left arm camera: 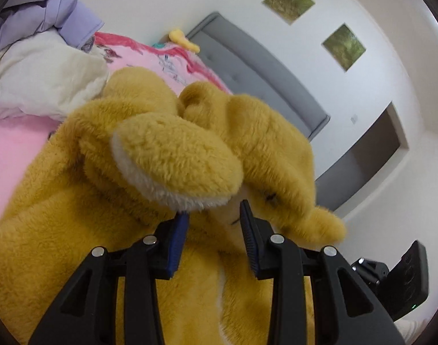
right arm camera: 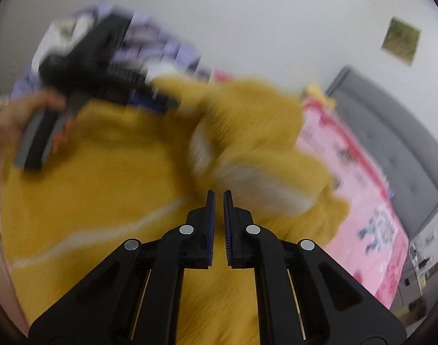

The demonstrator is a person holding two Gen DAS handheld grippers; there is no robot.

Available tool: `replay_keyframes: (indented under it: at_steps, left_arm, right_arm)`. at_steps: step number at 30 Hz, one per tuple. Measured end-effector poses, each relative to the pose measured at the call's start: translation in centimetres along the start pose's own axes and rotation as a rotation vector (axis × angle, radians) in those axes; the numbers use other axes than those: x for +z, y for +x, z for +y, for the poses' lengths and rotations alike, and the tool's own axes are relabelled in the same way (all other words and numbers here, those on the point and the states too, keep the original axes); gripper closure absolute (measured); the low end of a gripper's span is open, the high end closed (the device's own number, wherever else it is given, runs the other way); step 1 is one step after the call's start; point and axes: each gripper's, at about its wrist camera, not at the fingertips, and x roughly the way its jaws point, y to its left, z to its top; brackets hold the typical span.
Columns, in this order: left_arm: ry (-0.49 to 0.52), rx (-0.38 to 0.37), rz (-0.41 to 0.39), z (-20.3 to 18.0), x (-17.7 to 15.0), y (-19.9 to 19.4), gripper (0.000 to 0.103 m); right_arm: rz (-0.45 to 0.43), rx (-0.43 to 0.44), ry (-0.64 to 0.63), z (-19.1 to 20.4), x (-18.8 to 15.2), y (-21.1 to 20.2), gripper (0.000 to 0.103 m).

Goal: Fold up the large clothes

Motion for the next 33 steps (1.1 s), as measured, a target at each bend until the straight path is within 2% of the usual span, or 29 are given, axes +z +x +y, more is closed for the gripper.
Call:
replay_keyframes:
  at_steps: [2, 3, 4, 5, 6, 7, 8, 10, 13, 14, 15, 16, 18, 20, 23, 25, 28, 31, 32, 33]
  left_arm:
    - [0.005, 0.013, 0.078, 0.6, -0.7, 1.0, 0.068]
    - [0.008, 0.016, 0.104, 0.7, -1.1, 1.3, 0.068]
    - [0.024, 0.014, 0.111, 0.6, -1.4, 1.4, 0.067]
    - [0.040, 0.006, 0.095, 0.5, -1.5, 0.9, 0.066]
    - [0.052, -0.007, 0.075, 0.4, -1.4, 0.5, 0.064]
    - [0.064, -0.025, 0.055, 0.2, -1.4, -0.2, 0.050]
    - [0.070, -0.028, 0.040, 0.1, -1.2, -0.8, 0.029]
    - [0.088, -0.025, 0.027, -0.1, -0.6, -1.7, 0.014]
    - [0.170, -0.006, 0.018, -1.3, 1.3, -2.2, 0.008]
    - [0.240, 0.027, 0.017, -2.3, 2.2, -2.2, 0.005]
    - [0.303, 0.052, 0.018, -3.3, 2.6, -2.5, 0.005]
    - [0.417, 0.081, 0.034, -4.6, 3.4, -2.6, 0.005]
    - [0.592, 0.113, 0.091, -6.4, 4.5, -1.9, 0.005]
    - [0.767, 0.141, 0.188, -8.0, 5.4, -0.4, 0.005]
    - [0.987, 0.193, 0.275, -9.1, 5.2, 1.7, 0.005]
    - [1.108, 0.213, 0.327, -9.1, 5.0, 3.4, 0.005]
    - [1.180, 0.224, 0.353, -8.4, 4.8, 5.9, 0.005]
    - [1.214, 0.241, 0.420, -7.2, 3.4, 7.8, 0.005]
    - [1.231, 0.248, 0.450, -6.5, 2.8, 8.6, 0.007]
    - [1.261, 0.262, 0.463, -6.0, 2.1, 9.2, 0.014]
  right_arm:
    - [0.062, 0.014, 0.015, 0.8, -1.3, 1.4, 0.097]
    - [0.073, 0.024, 0.034, 0.8, -1.7, 1.7, 0.097]
    - [0.043, 0.045, 0.067, 0.7, -1.8, 1.1, 0.097]
    - [-0.020, 0.065, 0.090, 0.5, -1.4, 0.1, 0.089]
    - [-0.068, 0.045, 0.085, 0.3, -0.9, -0.7, 0.079]
    - [-0.121, 0.001, 0.060, 0.2, -0.4, -1.7, 0.054]
    - [-0.152, -0.022, 0.036, -0.1, 0.3, -2.3, 0.042]
    - [-0.182, -0.041, 0.012, -0.7, 1.4, -2.9, 0.042]
    - [-0.191, -0.107, -0.101, -1.5, 3.0, -2.2, 0.038]
    - [-0.195, -0.141, -0.179, -1.3, 3.4, -1.6, 0.034]
    - [-0.182, -0.154, -0.238, -1.3, 3.7, -1.1, 0.033]
    - [-0.163, -0.169, -0.313, -1.2, 4.1, -0.2, 0.032]
    - [-0.128, -0.161, -0.426, -0.9, 4.7, 1.1, 0.032]
    - [-0.108, -0.153, -0.519, -0.5, 4.9, 2.3, 0.032]
    - [-0.028, -0.165, -0.625, 0.7, 5.2, 4.6, 0.030]
    - [0.024, -0.197, -0.660, 1.0, 4.6, 6.1, 0.030]
    - [0.103, -0.215, -0.664, 0.9, 3.5, 8.3, 0.034]
    - [0.151, -0.172, -0.619, 0.5, 2.5, 9.4, 0.066]
    - [0.157, -0.156, -0.571, 0.1, 2.6, 9.4, 0.072]
    - [0.153, -0.152, -0.541, -0.2, 2.9, 9.2, 0.074]
